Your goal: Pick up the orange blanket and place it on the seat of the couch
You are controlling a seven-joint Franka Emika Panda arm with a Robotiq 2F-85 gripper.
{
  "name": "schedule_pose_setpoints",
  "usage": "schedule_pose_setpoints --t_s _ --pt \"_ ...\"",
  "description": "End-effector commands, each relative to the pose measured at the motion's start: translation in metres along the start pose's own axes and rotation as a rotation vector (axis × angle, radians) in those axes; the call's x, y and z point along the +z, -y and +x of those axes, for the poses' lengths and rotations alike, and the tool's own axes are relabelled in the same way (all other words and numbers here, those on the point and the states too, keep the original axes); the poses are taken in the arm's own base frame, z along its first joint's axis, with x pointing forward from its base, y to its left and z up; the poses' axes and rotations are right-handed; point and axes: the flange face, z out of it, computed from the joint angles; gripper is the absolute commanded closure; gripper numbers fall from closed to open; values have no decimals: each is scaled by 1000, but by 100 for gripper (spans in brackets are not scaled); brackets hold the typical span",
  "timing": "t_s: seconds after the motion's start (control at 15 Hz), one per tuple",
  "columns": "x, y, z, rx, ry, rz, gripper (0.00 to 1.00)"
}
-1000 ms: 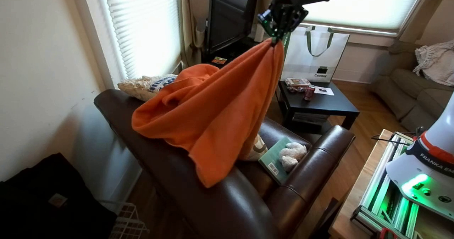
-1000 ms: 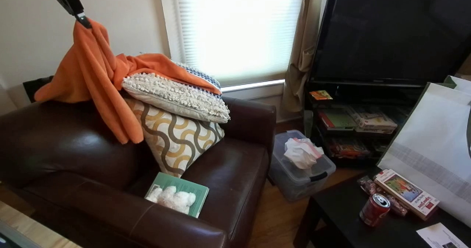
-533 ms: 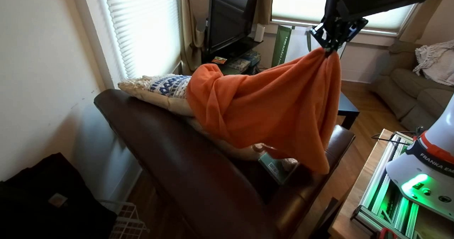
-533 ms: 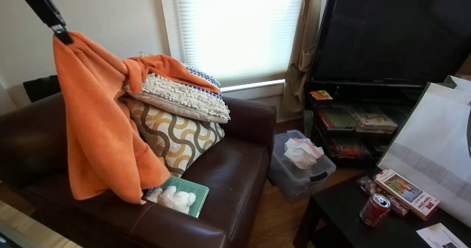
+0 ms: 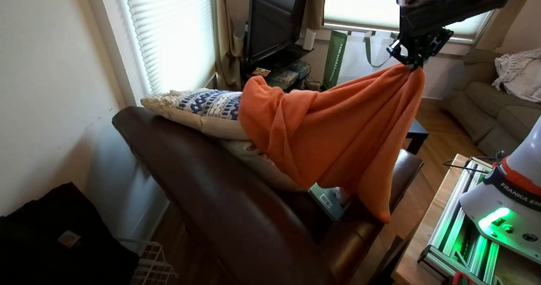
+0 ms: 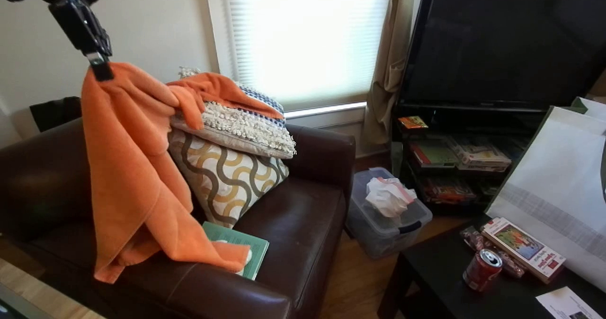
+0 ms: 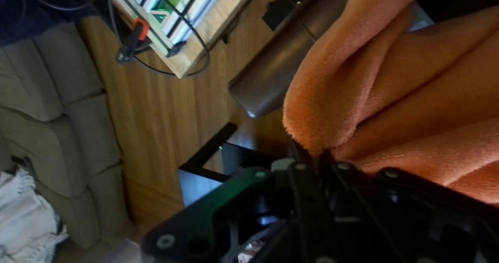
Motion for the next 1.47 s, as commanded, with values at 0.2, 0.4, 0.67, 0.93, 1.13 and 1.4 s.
schedule_pose_setpoints --t_s 0.2,0.4,0.67,0.93,1.13,1.4 --pt "142 -89 32 188 298 -221 98" --pt "175 -109 44 310 438 -293 98" --pt "111 -76 69 349 340 -167 98" --pt "18 -14 43 286 115 -3 98" --pt "-30 42 13 212 -31 156 98" --pt "-106 83 -23 157 -209 354 98"
